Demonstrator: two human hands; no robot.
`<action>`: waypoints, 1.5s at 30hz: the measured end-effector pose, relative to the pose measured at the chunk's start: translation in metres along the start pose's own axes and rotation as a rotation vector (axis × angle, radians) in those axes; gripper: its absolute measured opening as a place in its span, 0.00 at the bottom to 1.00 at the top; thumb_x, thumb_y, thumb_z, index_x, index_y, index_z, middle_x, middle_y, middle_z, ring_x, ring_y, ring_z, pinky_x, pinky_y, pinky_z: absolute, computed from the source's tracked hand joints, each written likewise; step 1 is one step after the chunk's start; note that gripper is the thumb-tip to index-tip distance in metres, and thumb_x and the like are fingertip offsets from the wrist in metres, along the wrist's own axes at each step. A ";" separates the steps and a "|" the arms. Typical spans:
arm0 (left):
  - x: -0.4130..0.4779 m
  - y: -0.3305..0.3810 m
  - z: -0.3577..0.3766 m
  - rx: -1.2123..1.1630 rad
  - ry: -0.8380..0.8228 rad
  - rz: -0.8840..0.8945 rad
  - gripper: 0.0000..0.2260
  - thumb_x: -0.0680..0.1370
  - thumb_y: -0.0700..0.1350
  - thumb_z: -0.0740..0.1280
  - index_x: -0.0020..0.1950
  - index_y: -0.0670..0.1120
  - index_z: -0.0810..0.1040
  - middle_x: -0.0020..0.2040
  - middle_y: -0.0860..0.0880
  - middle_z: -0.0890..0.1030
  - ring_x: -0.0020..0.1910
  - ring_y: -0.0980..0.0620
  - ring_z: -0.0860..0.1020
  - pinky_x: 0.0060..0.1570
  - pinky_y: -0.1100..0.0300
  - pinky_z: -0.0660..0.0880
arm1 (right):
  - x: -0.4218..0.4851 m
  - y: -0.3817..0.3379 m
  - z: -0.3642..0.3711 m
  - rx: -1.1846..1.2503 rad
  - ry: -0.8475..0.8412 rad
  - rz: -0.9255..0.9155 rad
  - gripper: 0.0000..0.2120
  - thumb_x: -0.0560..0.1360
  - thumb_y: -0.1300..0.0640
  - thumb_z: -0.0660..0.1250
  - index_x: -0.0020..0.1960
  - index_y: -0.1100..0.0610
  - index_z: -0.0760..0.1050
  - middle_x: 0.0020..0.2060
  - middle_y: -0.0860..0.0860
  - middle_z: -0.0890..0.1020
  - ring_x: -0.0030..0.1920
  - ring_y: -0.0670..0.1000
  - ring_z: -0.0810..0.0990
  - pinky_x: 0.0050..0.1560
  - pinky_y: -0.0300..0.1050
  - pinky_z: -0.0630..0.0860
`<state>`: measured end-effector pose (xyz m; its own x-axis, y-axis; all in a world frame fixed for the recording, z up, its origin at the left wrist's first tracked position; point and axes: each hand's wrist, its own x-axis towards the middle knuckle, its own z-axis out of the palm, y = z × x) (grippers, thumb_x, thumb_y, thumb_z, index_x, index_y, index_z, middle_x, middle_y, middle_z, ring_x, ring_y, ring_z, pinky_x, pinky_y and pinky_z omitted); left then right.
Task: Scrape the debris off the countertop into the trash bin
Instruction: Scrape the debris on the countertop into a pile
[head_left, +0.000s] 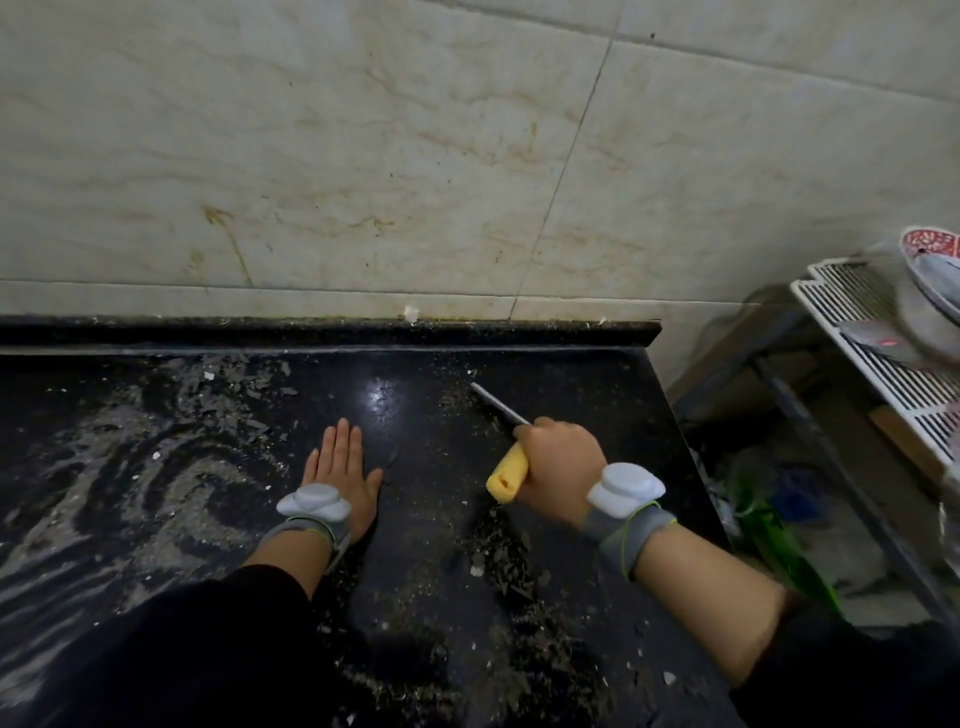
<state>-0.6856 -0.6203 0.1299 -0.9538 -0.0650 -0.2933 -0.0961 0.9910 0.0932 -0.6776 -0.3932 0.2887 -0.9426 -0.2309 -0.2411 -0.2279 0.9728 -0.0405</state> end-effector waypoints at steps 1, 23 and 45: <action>0.000 0.000 0.001 -0.006 0.003 -0.001 0.28 0.83 0.54 0.45 0.78 0.43 0.39 0.78 0.46 0.38 0.78 0.49 0.41 0.75 0.55 0.43 | 0.001 0.002 -0.006 0.014 0.009 -0.011 0.15 0.72 0.47 0.65 0.53 0.56 0.77 0.51 0.55 0.80 0.52 0.60 0.79 0.47 0.47 0.73; 0.003 -0.004 0.007 -0.061 0.039 0.003 0.29 0.83 0.55 0.47 0.78 0.44 0.39 0.79 0.46 0.38 0.78 0.48 0.40 0.74 0.54 0.40 | 0.041 0.015 -0.013 -0.115 0.064 -0.012 0.17 0.73 0.46 0.65 0.58 0.55 0.73 0.52 0.54 0.77 0.53 0.59 0.78 0.46 0.48 0.73; 0.002 -0.004 0.005 -0.075 0.036 0.011 0.29 0.83 0.55 0.47 0.78 0.45 0.38 0.78 0.47 0.38 0.78 0.48 0.40 0.75 0.54 0.41 | 0.061 -0.010 -0.011 -0.301 -0.120 -0.214 0.16 0.76 0.51 0.62 0.60 0.59 0.71 0.57 0.57 0.76 0.58 0.59 0.76 0.53 0.50 0.73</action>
<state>-0.6858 -0.6234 0.1245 -0.9645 -0.0595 -0.2572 -0.1051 0.9803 0.1672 -0.7359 -0.4177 0.2853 -0.8348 -0.4073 -0.3703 -0.4946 0.8503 0.1798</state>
